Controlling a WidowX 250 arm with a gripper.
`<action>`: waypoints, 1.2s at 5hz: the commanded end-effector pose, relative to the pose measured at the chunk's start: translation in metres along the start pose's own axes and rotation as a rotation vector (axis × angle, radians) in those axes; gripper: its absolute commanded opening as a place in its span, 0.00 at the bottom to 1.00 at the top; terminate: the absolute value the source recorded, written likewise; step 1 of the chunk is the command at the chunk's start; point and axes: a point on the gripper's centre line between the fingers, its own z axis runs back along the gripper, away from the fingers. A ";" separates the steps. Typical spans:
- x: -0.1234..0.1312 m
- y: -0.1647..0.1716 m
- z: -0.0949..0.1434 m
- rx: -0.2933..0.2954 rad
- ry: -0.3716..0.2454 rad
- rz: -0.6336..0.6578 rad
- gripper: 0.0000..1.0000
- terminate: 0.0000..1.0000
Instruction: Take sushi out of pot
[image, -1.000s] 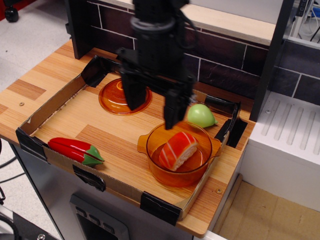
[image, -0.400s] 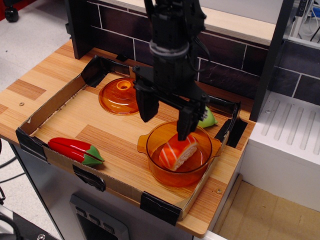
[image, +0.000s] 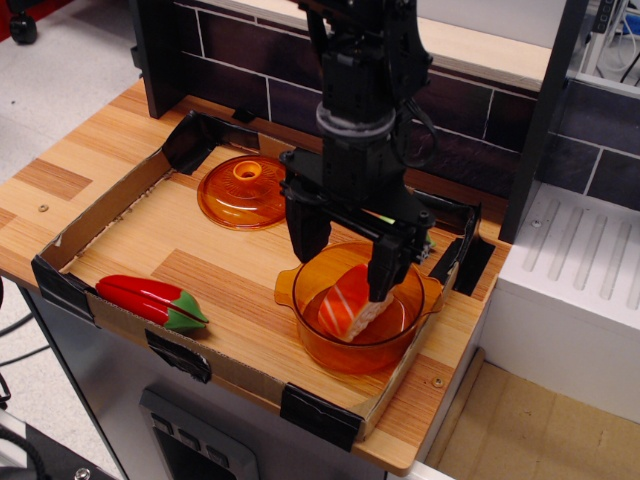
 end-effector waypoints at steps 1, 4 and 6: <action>0.003 0.008 -0.004 0.006 -0.047 0.015 1.00 0.00; 0.000 0.003 -0.018 0.013 -0.038 0.011 1.00 0.00; 0.004 0.004 -0.019 0.002 -0.019 0.022 0.00 0.00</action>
